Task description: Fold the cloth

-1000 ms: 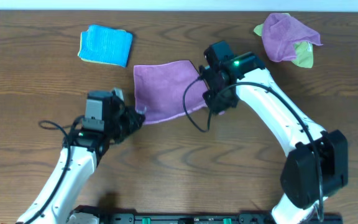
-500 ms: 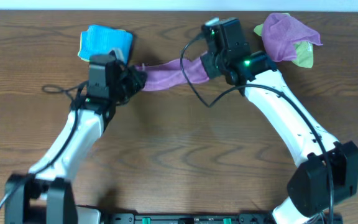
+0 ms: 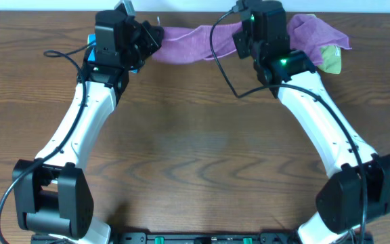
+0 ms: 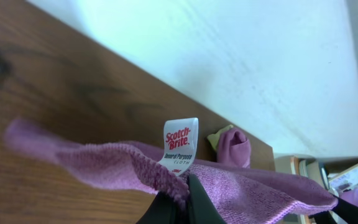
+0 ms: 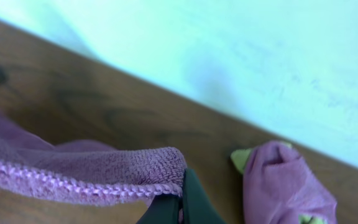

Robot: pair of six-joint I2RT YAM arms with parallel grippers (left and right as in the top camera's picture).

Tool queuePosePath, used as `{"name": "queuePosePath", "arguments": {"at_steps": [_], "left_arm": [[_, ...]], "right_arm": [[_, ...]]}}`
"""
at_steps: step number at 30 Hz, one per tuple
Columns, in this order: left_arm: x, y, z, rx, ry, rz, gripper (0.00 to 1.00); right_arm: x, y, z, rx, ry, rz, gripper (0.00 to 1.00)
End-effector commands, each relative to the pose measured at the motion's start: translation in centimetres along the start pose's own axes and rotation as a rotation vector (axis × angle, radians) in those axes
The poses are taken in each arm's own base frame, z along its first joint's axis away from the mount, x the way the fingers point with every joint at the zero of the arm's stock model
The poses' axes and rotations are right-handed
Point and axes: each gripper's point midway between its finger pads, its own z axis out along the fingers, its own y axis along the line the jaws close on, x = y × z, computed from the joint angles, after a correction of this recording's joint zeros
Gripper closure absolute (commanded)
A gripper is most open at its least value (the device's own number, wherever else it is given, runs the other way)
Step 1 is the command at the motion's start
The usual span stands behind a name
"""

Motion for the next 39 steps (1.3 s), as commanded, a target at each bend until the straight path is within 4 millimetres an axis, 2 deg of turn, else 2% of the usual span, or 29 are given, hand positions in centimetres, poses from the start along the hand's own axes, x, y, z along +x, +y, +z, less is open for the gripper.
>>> {"name": "queuePosePath", "arguments": {"at_steps": [1, 4, 7, 16, 28, 31, 36, 39], "left_arm": [[-1.6, -1.1, -0.1, 0.019, -0.035, 0.049, 0.94], [-2.5, -1.7, -0.4, 0.026, -0.055, 0.062, 0.94], [-3.2, -1.4, -0.7, 0.022, -0.069, 0.058, 0.94], [-3.8, -0.9, -1.0, 0.017, -0.079, 0.051, 0.94], [-5.1, -2.6, -1.4, 0.057, -0.113, 0.080, 0.94], [-5.3, -2.9, -1.6, 0.064, -0.116, 0.083, 0.94], [-5.8, -3.6, -1.8, 0.079, -0.126, 0.091, 0.94], [-6.0, -4.3, -1.9, 0.097, -0.126, 0.097, 0.94]], "right_arm": [[-2.6, -1.3, -0.3, 0.038, -0.058, -0.003, 0.99], [-4.0, -1.5, -0.3, 0.043, -0.086, 0.002, 0.99], [-4.5, -1.7, -0.2, 0.054, -0.092, -0.002, 0.99], [-3.6, -2.7, 0.0, 0.090, -0.055, -0.036, 0.99], [-4.3, -3.5, -0.2, 0.119, -0.074, -0.077, 0.99], [-5.1, -3.7, -0.5, 0.122, -0.092, -0.072, 0.99], [-8.7, -4.7, -2.0, 0.147, -0.192, -0.048, 0.99], [-9.7, -4.6, -2.5, 0.126, -0.217, -0.045, 0.99]]}}
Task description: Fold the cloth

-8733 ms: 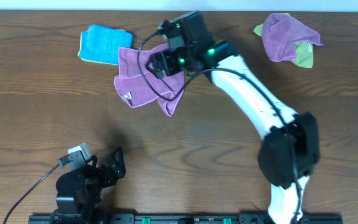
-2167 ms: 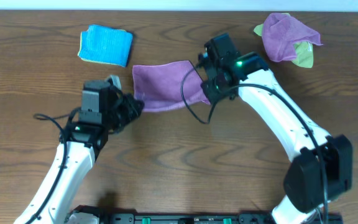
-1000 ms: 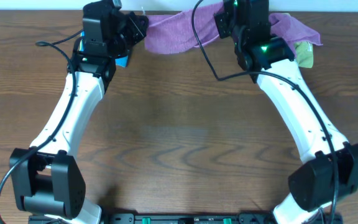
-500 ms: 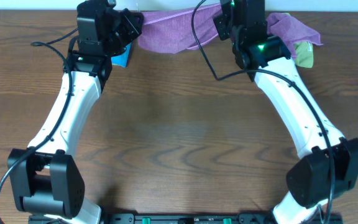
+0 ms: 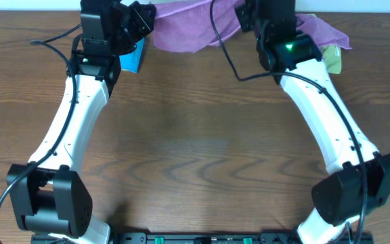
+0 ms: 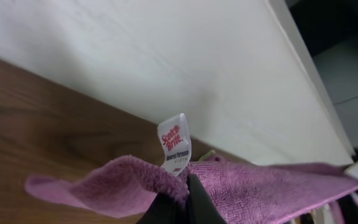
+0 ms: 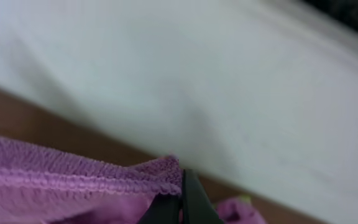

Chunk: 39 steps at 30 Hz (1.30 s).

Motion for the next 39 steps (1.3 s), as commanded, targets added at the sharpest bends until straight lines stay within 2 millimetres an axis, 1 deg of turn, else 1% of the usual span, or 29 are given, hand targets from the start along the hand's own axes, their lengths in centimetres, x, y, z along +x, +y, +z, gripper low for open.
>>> {"name": "queuePosePath", "arguments": {"at_steps": [1, 5, 7, 11, 14, 17, 22, 26, 28, 31, 33, 36, 37, 39], "left_arm": [[-1.4, -1.0, -0.2, 0.025, -0.025, 0.037, 0.94], [-0.8, -0.5, -0.2, 0.004, -0.003, 0.036, 0.94], [-0.5, -0.2, -0.2, -0.009, 0.011, 0.037, 0.94], [-0.2, 0.0, -0.2, -0.017, 0.022, 0.039, 0.94], [0.1, -0.1, -0.2, -0.006, 0.042, 0.038, 0.94], [0.3, 0.2, -0.2, -0.015, 0.052, 0.043, 0.94], [0.7, 1.3, -0.3, -0.063, 0.060, 0.070, 0.94], [0.7, 2.3, -0.2, -0.112, 0.051, 0.090, 0.94], [0.6, 2.6, 0.1, -0.119, 0.044, 0.097, 0.94], [0.6, 3.1, 0.9, -0.115, 0.041, 0.094, 0.94], [1.2, 3.8, 1.9, -0.110, 0.058, 0.073, 0.94], [2.4, 4.7, 2.9, -0.106, 0.097, 0.060, 0.94], [2.6, 5.1, 3.2, -0.111, 0.105, 0.060, 0.94], [2.9, 5.3, 3.3, -0.111, 0.114, 0.058, 0.94]], "right_arm": [[-1.2, -1.3, -0.5, 0.016, -0.020, 0.004, 0.99], [1.3, -0.2, 0.4, -0.018, 0.065, 0.008, 0.99], [2.2, 0.1, 0.7, -0.026, 0.094, 0.003, 0.99], [2.5, 0.5, 0.6, -0.034, 0.107, 0.001, 0.99], [3.4, 0.8, 0.4, -0.044, 0.147, -0.011, 0.99], [4.2, 1.0, 0.3, -0.051, 0.177, -0.019, 0.99], [4.2, 0.2, 0.4, -0.031, 0.175, -0.013, 0.99], [5.0, 0.6, 1.7, -0.040, 0.180, -0.010, 0.99], [5.2, 0.7, 2.6, -0.034, 0.168, -0.007, 0.99], [4.8, 0.5, 3.8, -0.003, 0.132, -0.005, 0.99], [5.1, 0.7, 4.5, -0.003, 0.128, -0.022, 0.99], [6.5, 1.2, 4.6, -0.018, 0.175, -0.034, 0.99], [6.9, 1.4, 4.6, -0.024, 0.193, -0.039, 0.99], [7.4, 1.5, 4.4, -0.030, 0.214, -0.045, 0.99]]}}
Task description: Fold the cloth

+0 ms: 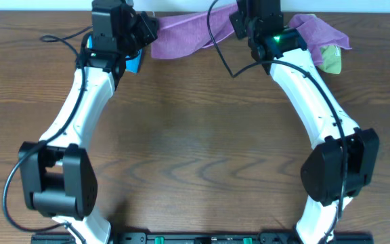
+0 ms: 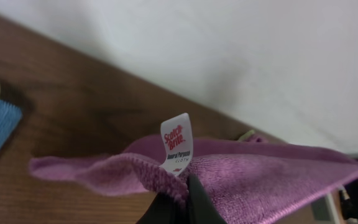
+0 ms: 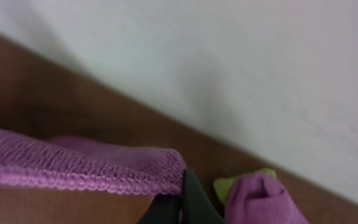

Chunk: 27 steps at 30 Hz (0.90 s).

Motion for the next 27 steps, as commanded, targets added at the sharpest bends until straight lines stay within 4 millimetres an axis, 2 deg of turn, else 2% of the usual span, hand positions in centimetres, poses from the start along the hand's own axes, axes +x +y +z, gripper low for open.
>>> {"name": "queuePosePath", "arguments": {"at_steps": [1, 4, 8, 12, 17, 21, 23, 27], "left_arm": [[-0.5, -0.4, 0.0, 0.022, 0.000, 0.025, 0.94], [0.6, -0.1, -0.1, 0.020, 0.053, 0.028, 0.94], [3.3, 0.8, -0.4, 0.000, 0.173, 0.034, 0.94], [5.3, 1.3, -1.3, -0.018, 0.260, 0.068, 0.94], [6.3, 1.0, -3.5, -0.037, 0.313, 0.118, 0.94], [7.2, 0.8, -5.1, -0.051, 0.356, 0.119, 0.94], [8.2, 1.0, -5.8, -0.064, 0.402, 0.104, 0.94], [10.7, 1.6, -7.0, -0.084, 0.509, 0.100, 0.94]], "right_arm": [[0.3, -1.2, -0.3, 0.032, 0.022, -0.004, 0.99], [2.1, -0.5, -0.8, -0.001, 0.100, -0.027, 0.99], [5.3, 1.1, -1.5, -0.055, 0.232, -0.070, 0.99], [7.2, 1.6, -2.7, -0.076, 0.319, -0.051, 0.99], [8.3, 1.6, -5.6, -0.119, 0.391, -0.049, 0.99], [9.1, 2.4, -8.3, -0.200, 0.443, -0.028, 0.99], [9.7, 2.9, -9.7, -0.243, 0.475, -0.023, 0.99], [10.5, 3.4, -11.3, -0.286, 0.519, -0.010, 0.99]]}}
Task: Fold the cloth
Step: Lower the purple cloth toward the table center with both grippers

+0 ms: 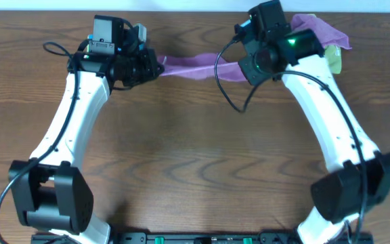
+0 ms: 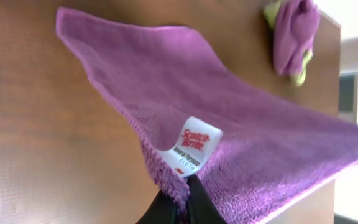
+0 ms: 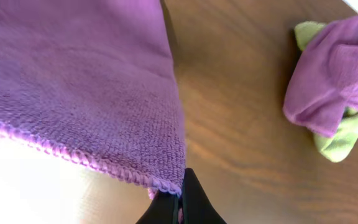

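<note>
A purple cloth [image 1: 191,68] is stretched in the air between my two grippers, over the far part of the wooden table [image 1: 195,156]. My left gripper [image 1: 156,68] is shut on its left corner, beside a white Scotch-Brite tag [image 2: 194,146]. In the left wrist view the cloth [image 2: 241,118] spreads away from that gripper [image 2: 182,202]. My right gripper [image 1: 241,64] is shut on the other corner. In the right wrist view its fingers [image 3: 180,199] pinch the stitched hem of the cloth [image 3: 73,81].
A bundle of purple and green cloths [image 1: 327,44] lies at the far right of the table, behind my right arm. It also shows in the right wrist view as a bundle [image 3: 334,81] and in the left wrist view as a bundle [image 2: 294,34]. A white wall runs along the far edge.
Both grippers have come away from the far wall toward the table's middle, still shut on the cloth's corners. The wrist cameras now look down on the table instead of at the wall.
Both grippers were shut on the cloth's two corners at the far edge of the table. Then they held it higher against the wall, and stayed up there with it hanging between them. Now it is held stretched further in over the table.
</note>
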Robot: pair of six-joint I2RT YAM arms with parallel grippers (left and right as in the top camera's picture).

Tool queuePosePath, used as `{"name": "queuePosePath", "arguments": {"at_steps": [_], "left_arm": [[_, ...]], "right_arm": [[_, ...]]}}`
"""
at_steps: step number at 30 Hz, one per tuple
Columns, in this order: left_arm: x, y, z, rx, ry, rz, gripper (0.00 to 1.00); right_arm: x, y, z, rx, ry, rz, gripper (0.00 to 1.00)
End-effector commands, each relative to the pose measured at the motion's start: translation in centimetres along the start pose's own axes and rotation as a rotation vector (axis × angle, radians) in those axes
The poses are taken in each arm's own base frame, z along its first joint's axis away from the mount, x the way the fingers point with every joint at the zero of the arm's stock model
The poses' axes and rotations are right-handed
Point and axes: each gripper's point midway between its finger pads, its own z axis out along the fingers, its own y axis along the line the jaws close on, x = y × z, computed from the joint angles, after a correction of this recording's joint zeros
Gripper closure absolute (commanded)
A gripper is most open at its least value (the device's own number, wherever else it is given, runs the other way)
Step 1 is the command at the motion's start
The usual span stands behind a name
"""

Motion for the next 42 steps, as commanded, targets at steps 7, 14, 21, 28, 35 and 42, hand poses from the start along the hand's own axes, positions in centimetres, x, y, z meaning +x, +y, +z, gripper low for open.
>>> {"name": "queuePosePath", "arguments": {"at_steps": [7, 14, 21, 28, 35, 42], "left_arm": [[3.7, 0.9, -0.6, -0.048, 0.146, 0.051, 0.94], [6.8, 2.2, -0.3, -0.077, 0.255, 0.035, 0.94], [10.8, 3.9, 1.4, -0.055, 0.350, -0.029, 0.94], [15.6, 5.2, 3.3, -0.065, 0.418, -0.072, 0.94], [20.3, 7.3, 3.7, -0.098, 0.472, -0.122, 0.94], [21.8, 7.8, 3.1, -0.108, 0.485, -0.131, 0.94]], "right_arm": [[2.0, 2.2, -1.1, -0.110, 0.060, 0.029, 0.98], [5.8, 4.5, 1.1, -0.206, 0.185, 0.037, 0.98], [8.6, 6.1, 2.6, -0.235, 0.210, 0.030, 0.98], [12.1, 7.7, 4.5, -0.246, 0.273, 0.048, 0.98], [15.9, 9.6, 6.3, -0.274, 0.353, 0.085, 0.99], [17.8, 10.7, 6.2, -0.276, 0.410, 0.095, 0.98]]}}
